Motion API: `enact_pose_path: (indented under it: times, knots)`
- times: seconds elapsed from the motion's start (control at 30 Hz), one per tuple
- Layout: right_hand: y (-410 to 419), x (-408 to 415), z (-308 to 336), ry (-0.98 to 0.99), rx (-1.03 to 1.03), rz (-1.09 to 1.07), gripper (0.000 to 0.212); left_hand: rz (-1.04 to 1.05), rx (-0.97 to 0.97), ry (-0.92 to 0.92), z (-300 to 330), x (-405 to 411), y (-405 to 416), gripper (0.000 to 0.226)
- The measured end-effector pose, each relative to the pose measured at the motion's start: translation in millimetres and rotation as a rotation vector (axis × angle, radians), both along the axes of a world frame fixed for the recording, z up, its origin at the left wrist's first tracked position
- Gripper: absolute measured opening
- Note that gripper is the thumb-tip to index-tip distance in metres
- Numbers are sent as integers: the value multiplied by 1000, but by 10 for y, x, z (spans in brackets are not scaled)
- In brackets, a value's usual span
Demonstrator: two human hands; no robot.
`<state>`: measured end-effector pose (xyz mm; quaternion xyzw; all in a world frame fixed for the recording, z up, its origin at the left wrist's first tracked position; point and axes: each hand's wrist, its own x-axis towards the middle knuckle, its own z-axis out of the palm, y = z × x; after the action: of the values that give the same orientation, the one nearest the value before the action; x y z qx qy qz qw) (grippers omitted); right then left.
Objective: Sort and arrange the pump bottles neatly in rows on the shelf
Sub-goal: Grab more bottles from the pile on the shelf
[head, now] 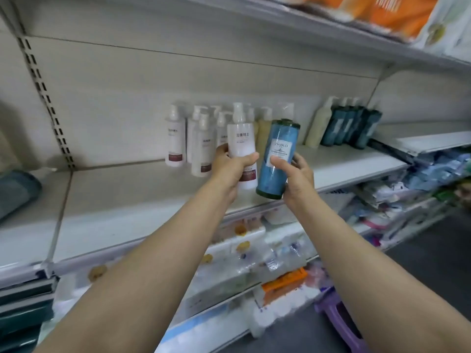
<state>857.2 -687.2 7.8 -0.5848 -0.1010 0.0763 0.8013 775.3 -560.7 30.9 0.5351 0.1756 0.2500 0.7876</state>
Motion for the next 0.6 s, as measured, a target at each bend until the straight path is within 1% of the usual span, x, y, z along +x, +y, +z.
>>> enact_pose_path:
  times: [0.1, 0.2, 0.3, 0.4, 0.43, 0.53, 0.6]
  knots:
    - [-107, 330, -39, -6, 10, -18, 65, -28, 9, -4, -31, 320, -105, 46]
    - [-211, 630, -54, 2, 53, -17, 71, -30, 13, 3, -57, 657, -197, 46]
    - [-327, 991, -77, 8, 59, -4, 61, -15, 48, 15, -92, 989, -318, 53]
    - [-420, 1417, -96, 6, 63, 30, 63, 42, 96, 21, -103, 1300, -436, 62]
    - [-456, 1565, -95, 0, 57, 45, 63, 58, 97, 22, -106, 1406, -477, 63]
    - [-605, 2003, -93, -35, 0, 70, 53, 93, 79, 37, -120, 1733, -646, 57]
    - [-736, 2310, -88, -53, -29, 70, 54, 110, 78, 41, -139, 1949, -773, 56]
